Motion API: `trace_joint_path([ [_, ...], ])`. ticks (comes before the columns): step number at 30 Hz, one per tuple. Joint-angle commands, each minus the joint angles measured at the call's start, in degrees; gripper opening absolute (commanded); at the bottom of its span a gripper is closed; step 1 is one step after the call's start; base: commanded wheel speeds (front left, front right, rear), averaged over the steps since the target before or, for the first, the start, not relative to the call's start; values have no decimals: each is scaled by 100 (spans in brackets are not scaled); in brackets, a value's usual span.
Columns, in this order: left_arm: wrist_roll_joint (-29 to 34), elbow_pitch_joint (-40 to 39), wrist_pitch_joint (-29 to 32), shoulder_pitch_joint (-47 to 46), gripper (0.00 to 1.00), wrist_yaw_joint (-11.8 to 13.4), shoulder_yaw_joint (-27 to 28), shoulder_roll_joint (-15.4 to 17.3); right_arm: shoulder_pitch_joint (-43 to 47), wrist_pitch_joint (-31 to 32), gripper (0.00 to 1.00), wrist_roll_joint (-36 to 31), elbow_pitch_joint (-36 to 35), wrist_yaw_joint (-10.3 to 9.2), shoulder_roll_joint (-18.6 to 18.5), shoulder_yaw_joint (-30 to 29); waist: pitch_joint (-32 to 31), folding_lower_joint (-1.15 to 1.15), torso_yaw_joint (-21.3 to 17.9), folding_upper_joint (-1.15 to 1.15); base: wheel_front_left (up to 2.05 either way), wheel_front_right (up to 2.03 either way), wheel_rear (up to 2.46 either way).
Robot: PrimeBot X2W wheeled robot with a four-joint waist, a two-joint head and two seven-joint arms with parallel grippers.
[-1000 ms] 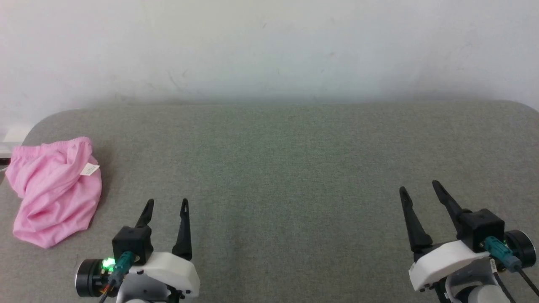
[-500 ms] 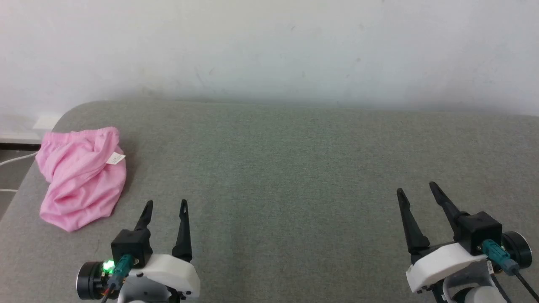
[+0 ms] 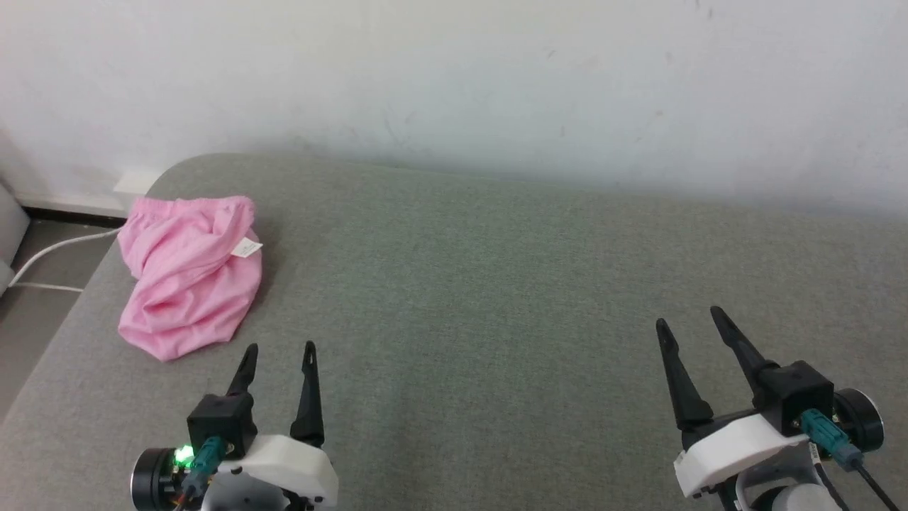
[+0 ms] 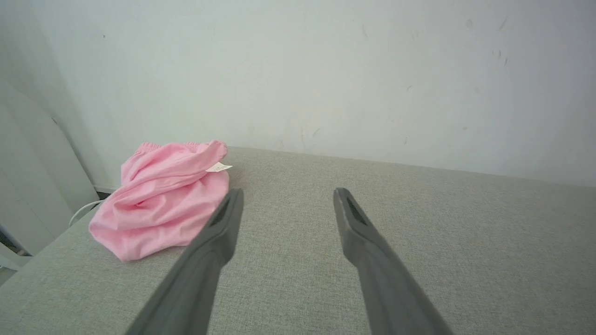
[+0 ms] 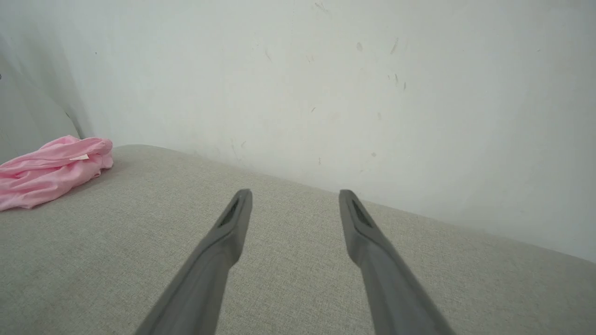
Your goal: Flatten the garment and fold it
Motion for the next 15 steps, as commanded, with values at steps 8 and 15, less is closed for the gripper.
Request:
trace_joint_path([
  [8,-74,88,-159,80,100,10,-33,-6,-43,-150,100,29,43,-4,12,39,-43,0,381,0,0,0,0],
  [15,-92,110,-243,111,100,28,-63,-7,-33,-233,100,47,72,-4,14,77,-57,0,641,0,0,0,0],
])
